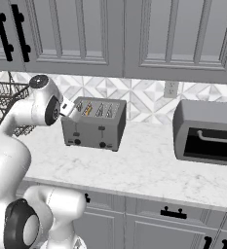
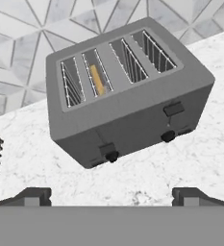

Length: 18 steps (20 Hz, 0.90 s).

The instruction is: Start the toaster. Once the lever pops up, take the bread to the plate on the dining counter.

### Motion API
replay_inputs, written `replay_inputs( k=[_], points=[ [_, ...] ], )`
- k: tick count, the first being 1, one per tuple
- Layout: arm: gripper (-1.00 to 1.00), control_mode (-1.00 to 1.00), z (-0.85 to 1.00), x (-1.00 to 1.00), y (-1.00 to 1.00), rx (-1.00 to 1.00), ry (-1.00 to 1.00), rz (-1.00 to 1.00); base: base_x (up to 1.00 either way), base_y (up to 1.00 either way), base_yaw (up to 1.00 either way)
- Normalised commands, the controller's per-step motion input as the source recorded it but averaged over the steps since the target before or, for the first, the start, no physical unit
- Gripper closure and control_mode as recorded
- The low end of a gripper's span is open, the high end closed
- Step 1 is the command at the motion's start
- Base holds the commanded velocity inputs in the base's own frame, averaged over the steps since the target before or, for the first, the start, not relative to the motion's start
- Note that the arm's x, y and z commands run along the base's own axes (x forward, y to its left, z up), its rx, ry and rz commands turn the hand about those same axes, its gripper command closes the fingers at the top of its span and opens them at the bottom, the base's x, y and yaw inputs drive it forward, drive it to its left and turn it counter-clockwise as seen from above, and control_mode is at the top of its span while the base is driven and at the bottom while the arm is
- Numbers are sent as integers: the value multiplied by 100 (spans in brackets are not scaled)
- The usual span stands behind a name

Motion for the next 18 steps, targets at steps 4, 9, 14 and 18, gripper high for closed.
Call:
replay_inputs(
  k=[4,9,14,18],
  points=[
    [-100,-100,85,-8,-6,-2,0,-5,0,0,0],
    [-100,-100,23,-20,-12,-1,0,3,0,0,0],
    [-100,-100,1,-9,-9,1,0,7,0,0,0],
    [-100,-100,0,0,0,0,0,0,0,0,0]
  ],
)
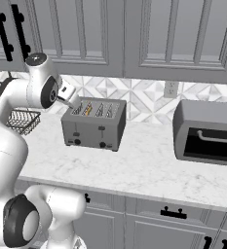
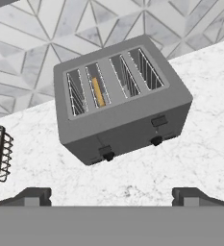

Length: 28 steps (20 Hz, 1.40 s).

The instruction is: Start the toaster. Once the lever pops up, take the bread to the plate on the dining counter.

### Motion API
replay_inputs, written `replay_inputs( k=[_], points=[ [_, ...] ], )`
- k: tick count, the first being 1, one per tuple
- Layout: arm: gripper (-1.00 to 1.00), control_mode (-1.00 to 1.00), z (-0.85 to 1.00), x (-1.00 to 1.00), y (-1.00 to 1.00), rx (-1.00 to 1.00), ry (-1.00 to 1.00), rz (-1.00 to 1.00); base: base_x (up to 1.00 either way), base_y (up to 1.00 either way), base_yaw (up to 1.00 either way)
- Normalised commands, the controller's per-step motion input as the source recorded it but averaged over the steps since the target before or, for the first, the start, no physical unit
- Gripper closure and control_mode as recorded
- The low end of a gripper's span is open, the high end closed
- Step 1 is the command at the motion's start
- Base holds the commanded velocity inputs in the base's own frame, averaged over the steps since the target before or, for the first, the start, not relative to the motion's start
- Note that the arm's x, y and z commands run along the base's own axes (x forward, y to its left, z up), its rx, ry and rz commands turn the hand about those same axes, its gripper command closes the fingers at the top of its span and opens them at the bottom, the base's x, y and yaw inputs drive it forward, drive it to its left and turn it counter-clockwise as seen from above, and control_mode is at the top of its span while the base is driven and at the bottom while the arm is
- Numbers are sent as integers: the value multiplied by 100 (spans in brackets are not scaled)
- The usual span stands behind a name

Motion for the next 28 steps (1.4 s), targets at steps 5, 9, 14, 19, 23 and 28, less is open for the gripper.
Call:
replay_inputs(
  k=[5,9,14,19,23,28],
  points=[
    [-100,-100,0,0,0,0,0,0,0,0,0],
    [-100,-100,0,0,0,0,0,0,0,0,0],
    [-100,-100,0,0,0,0,0,0,0,0,0],
    [-100,-100,0,0,0,0,0,0,0,0,0],
    [-100,-100,0,0,0,0,0,0,0,0,0],
    [-100,-100,0,0,0,0,0,0,0,0,0]
  ],
)
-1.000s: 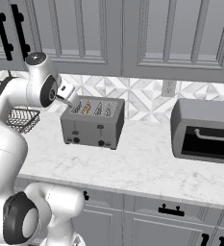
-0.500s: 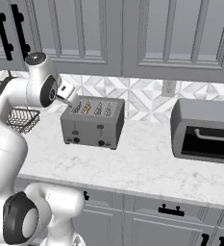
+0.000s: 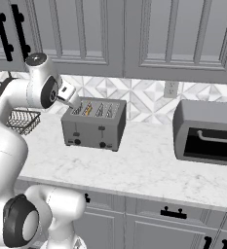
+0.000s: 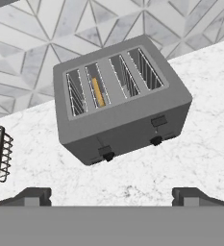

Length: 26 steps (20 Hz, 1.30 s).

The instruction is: Start the toaster. Once the lever pops up, take the bread to the plate on the dining counter.

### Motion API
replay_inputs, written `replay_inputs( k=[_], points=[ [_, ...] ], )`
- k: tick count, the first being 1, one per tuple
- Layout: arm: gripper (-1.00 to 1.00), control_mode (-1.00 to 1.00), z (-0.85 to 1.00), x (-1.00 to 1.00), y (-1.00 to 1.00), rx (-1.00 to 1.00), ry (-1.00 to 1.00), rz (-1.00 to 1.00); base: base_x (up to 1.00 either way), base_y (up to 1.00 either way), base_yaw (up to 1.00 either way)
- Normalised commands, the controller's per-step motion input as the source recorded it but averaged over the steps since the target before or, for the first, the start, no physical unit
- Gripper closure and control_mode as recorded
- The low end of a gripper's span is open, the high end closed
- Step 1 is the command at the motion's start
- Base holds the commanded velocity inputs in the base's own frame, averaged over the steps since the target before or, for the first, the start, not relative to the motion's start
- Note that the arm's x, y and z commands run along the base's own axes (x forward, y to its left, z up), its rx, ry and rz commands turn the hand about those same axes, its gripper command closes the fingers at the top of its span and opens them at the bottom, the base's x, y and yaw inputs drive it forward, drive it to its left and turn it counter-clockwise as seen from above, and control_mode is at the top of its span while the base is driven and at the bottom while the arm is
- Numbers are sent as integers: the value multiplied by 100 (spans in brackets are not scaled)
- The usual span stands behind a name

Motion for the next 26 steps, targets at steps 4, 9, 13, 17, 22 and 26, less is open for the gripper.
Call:
replay_inputs(
  k=[4,9,13,17,22,26],
  points=[
    [-100,-100,0,0,0,0,0,0,0,0,0],
    [-100,-100,0,0,0,0,0,0,0,0,0],
    [-100,-100,0,0,0,0,0,0,0,0,0],
    [-100,-100,0,0,0,0,0,0,0,0,0],
    [-100,-100,0,0,0,0,0,0,0,0,0],
    [-100,-100,0,0,0,0,0,0,0,0,0]
  ],
)
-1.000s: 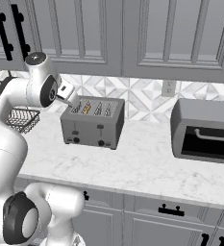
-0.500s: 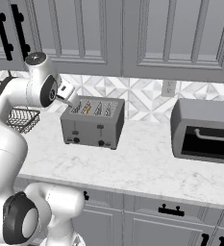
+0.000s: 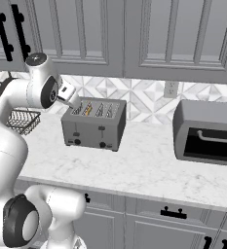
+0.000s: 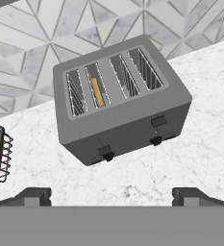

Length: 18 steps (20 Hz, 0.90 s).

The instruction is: Start the toaster. Once the lever pops up, take the bread to the plate on the dining counter.

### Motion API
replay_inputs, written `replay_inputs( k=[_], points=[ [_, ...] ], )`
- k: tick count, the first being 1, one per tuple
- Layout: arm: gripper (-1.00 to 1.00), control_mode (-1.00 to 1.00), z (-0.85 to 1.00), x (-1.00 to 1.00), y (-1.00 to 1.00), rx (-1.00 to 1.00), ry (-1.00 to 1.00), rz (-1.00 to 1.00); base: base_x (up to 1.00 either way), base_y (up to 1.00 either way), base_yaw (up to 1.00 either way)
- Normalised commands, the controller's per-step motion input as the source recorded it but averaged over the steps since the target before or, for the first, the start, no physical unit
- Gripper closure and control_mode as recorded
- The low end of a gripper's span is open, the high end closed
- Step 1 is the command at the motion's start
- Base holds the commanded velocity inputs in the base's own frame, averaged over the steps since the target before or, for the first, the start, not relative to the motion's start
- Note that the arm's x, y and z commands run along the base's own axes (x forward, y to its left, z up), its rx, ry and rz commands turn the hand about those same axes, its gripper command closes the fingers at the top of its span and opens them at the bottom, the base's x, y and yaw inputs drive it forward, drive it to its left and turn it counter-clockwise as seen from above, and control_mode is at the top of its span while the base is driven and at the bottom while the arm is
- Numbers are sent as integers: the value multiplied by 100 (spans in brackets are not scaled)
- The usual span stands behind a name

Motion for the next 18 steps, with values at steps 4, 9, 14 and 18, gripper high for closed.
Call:
replay_inputs(
  k=[4,9,14,18],
  points=[
    [-100,-100,0,0,0,0,0,0,0,0,0],
    [-100,-100,0,0,0,0,0,0,0,0,0],
    [-100,-100,0,0,0,0,0,0,0,0,0],
    [-100,-100,0,0,0,0,0,0,0,0,0]
  ],
)
